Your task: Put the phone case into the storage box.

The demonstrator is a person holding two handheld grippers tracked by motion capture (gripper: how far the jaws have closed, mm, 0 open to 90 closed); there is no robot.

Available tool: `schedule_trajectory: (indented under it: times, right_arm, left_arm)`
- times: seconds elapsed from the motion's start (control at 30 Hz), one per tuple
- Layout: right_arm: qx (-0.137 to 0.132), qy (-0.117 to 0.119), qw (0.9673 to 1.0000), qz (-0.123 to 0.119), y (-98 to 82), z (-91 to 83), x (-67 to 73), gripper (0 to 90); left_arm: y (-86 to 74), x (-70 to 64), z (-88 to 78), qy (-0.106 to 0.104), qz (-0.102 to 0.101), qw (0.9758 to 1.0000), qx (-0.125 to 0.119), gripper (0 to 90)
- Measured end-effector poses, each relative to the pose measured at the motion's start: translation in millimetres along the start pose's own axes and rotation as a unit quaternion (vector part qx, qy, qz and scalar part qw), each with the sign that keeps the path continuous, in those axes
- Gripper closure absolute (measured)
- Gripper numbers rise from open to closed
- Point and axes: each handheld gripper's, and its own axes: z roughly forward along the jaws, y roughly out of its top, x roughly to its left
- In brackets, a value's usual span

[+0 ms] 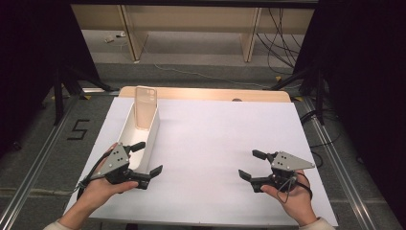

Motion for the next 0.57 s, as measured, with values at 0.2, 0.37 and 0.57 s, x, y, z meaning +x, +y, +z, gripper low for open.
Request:
schedule_trajectory:
  times: [0.2,0.37,0.57]
  right_arm:
    - [0.000,-0.003,1.0000,-0.002,0.3,-1.1,-0.1,16.9]
    - [-0.001,-0.001,1.0000,-0.004,0.0,0.0,0.3,16.8]
    - [0.008,-0.006,0.9999,-0.005,0.7,-2.2,0.1,16.4]
  left_arm:
    - [-0.2,0.2,0.0,0.000,0.000,1.0000,-0.002,4.2]
    - [-1.2,-0.5,0.8,0.000,-0.001,1.0000,-0.003,4.3]
    - [-3.1,-1.4,2.3,0.000,0.000,1.0000,0.000,4.4]
